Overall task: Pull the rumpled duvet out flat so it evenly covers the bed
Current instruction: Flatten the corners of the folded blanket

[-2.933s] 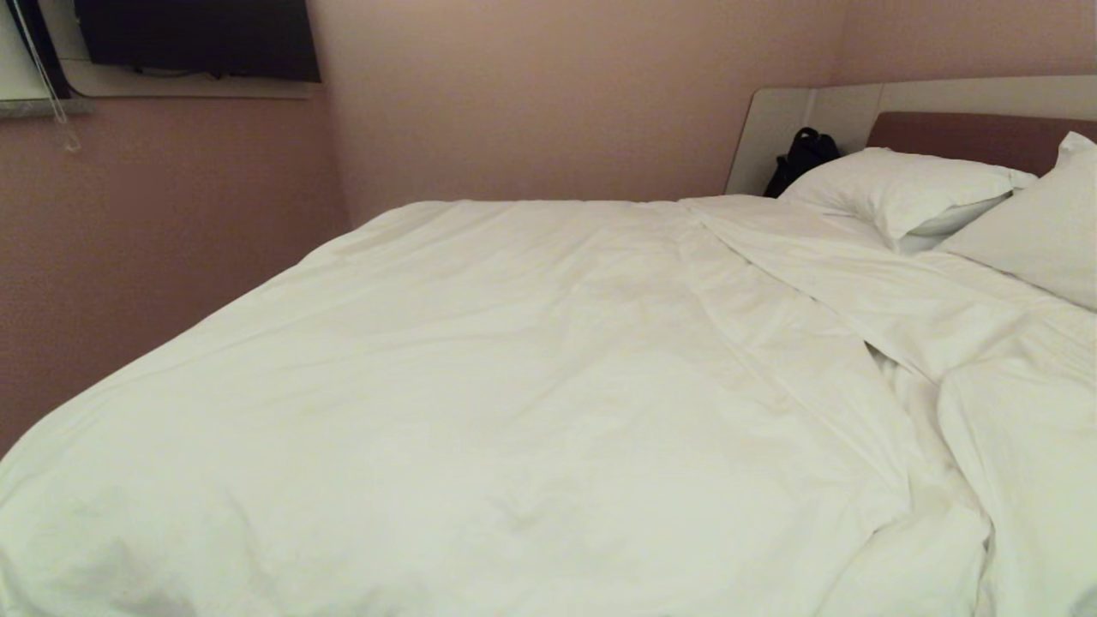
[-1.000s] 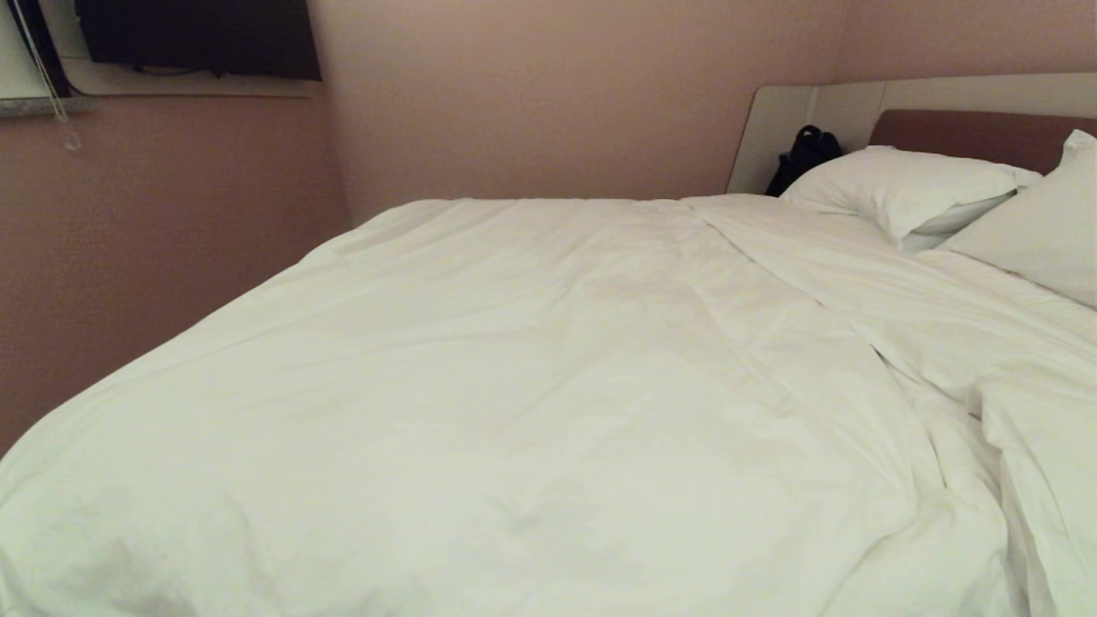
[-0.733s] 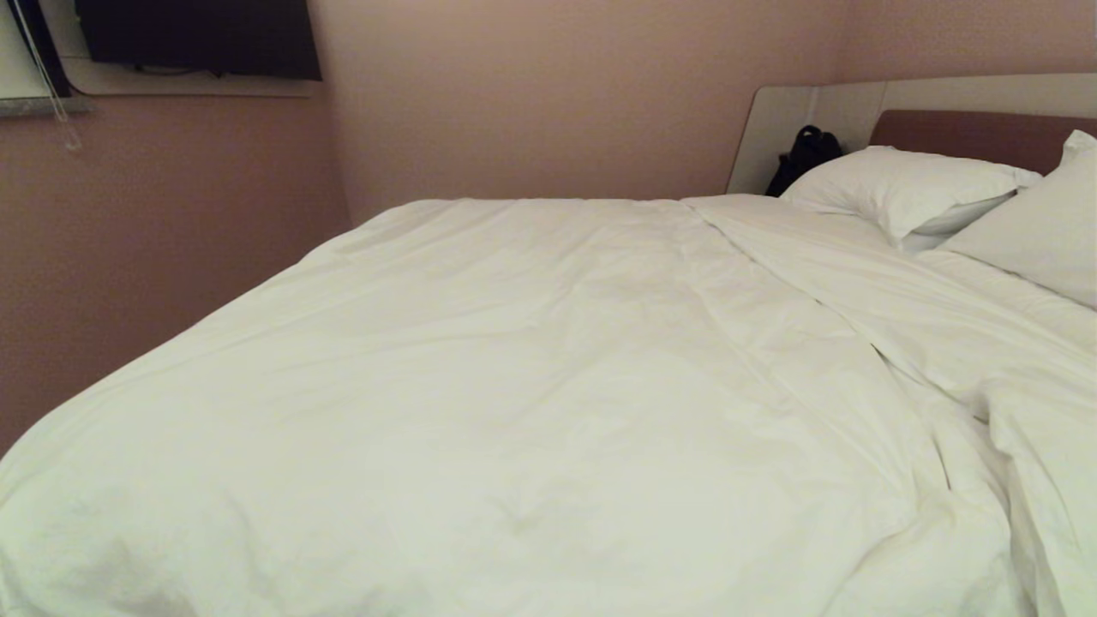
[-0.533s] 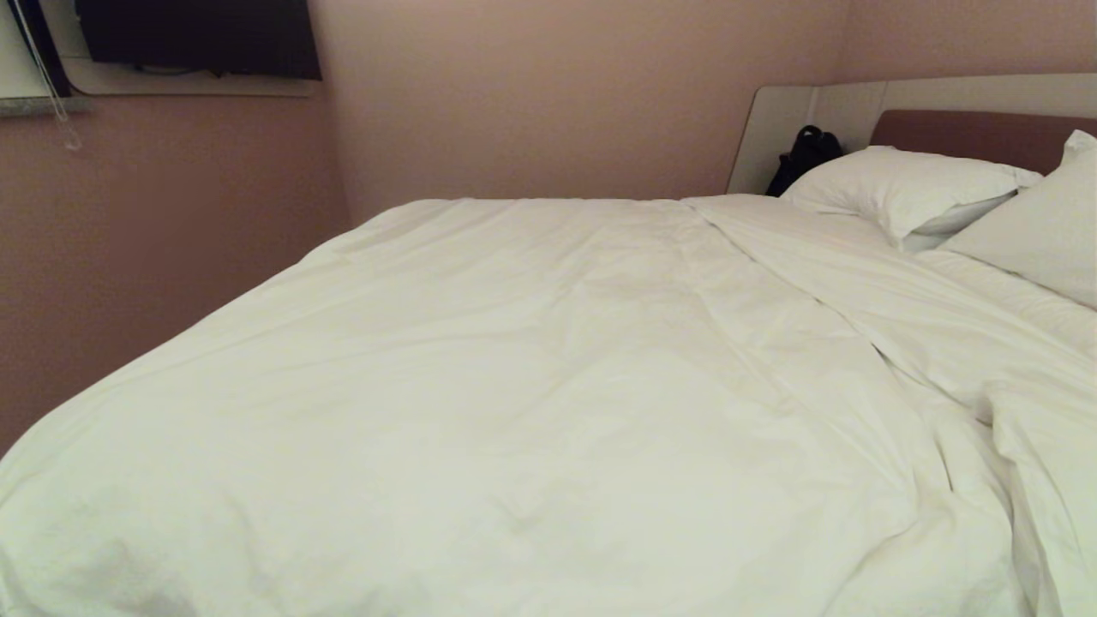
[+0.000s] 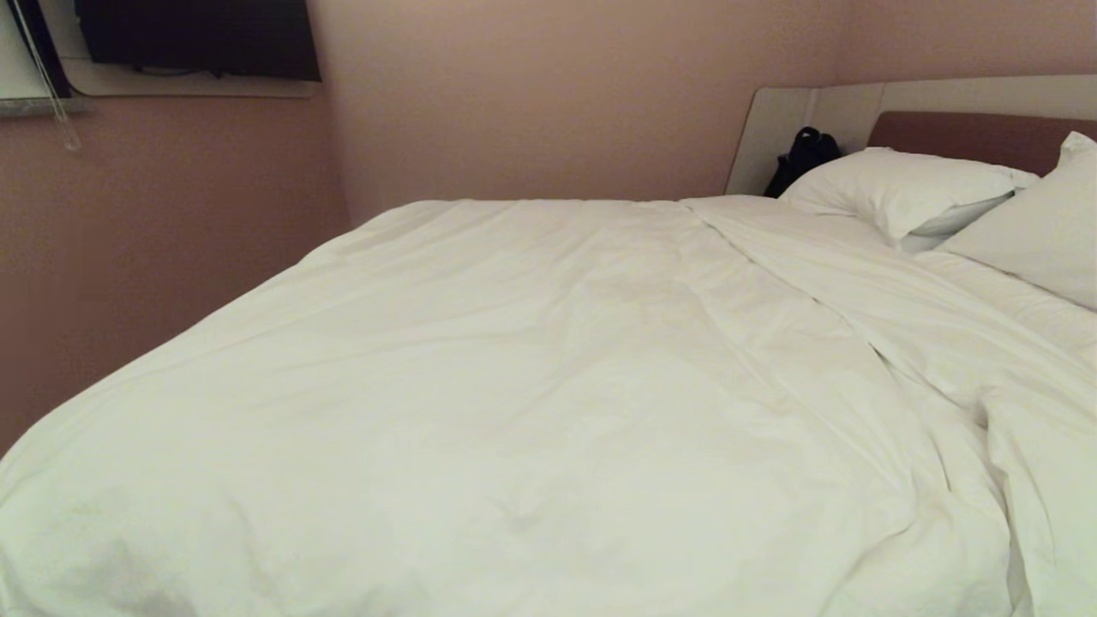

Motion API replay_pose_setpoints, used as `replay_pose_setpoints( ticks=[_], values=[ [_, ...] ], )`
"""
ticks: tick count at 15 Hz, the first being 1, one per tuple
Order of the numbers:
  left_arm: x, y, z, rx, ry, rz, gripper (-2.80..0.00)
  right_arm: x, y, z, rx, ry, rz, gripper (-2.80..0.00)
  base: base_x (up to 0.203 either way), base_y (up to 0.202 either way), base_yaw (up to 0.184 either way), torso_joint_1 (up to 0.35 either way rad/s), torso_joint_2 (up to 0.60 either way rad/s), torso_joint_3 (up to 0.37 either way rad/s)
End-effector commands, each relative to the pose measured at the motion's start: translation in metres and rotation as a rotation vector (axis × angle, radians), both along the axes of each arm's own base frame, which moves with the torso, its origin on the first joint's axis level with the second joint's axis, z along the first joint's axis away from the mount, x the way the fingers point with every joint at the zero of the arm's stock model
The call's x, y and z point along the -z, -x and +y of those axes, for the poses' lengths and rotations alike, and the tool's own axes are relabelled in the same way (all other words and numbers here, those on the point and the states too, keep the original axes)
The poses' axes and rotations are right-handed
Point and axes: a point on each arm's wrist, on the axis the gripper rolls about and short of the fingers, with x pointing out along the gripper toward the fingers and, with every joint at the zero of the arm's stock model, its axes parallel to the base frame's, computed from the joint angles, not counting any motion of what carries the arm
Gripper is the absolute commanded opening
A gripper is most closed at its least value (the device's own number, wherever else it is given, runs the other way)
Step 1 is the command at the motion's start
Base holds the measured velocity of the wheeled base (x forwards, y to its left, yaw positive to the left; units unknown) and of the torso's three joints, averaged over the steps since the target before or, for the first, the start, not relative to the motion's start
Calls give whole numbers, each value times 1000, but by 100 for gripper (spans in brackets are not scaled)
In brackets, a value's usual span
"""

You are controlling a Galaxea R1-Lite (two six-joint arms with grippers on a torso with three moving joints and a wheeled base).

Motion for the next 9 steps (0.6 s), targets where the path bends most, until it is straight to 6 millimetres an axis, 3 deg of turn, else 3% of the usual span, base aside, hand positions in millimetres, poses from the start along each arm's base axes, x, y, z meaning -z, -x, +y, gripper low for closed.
replay_pose_setpoints(
  ticks=[1,3,5,9],
  values=[
    [0,0,0,0,0,0,-280,-10,1,6,-7,1,-16,0,0,0,0,0,0,0],
    [0,0,0,0,0,0,-280,-32,-1,24,-54,-7,-60,0,0,0,0,0,0,0],
    [0,0,0,0,0,0,-280,-66,-4,53,-116,8,-108,0,0,0,0,0,0,0],
    [0,0,0,0,0,0,-280,-142,-16,138,-263,82,-198,0,0,0,0,0,0,0]
  ],
)
